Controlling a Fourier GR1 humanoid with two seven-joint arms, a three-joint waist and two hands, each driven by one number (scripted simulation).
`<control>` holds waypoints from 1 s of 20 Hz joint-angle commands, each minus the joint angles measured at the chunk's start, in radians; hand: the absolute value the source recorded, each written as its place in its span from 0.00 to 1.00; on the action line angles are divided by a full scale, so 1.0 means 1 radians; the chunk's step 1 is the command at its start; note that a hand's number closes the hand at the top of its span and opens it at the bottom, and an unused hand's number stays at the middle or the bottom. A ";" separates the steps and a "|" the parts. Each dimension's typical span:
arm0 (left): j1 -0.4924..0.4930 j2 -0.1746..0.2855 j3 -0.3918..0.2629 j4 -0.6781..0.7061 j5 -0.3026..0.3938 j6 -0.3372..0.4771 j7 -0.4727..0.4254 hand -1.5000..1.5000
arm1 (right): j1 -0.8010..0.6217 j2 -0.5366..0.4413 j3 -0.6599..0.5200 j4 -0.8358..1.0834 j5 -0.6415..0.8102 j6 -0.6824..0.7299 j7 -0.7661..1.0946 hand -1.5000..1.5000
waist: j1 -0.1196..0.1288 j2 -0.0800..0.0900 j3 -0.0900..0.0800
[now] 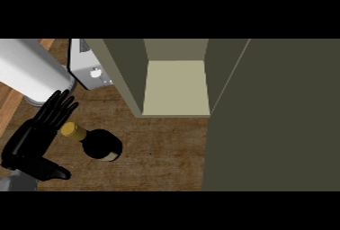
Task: Pick up the wine, place it into the cabinet and close the cabinet
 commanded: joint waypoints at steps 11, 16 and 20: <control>-0.027 0.035 -0.009 0.252 -0.155 -0.072 -0.216 0.00 | 0.041 0.037 0.018 0.028 0.042 0.014 -0.074 0.00 | 0.002 -0.001 0.000; -0.100 0.027 -0.024 0.400 -0.208 -0.060 -0.287 0.00 | 0.066 0.043 0.057 -0.015 0.039 0.020 -0.041 0.00 | -0.001 -0.001 0.000; -0.076 0.018 -0.045 0.511 -0.281 -0.067 -0.439 0.00 | 0.023 0.013 -0.004 -0.034 -0.012 0.013 0.023 0.00 | 0.000 0.000 0.000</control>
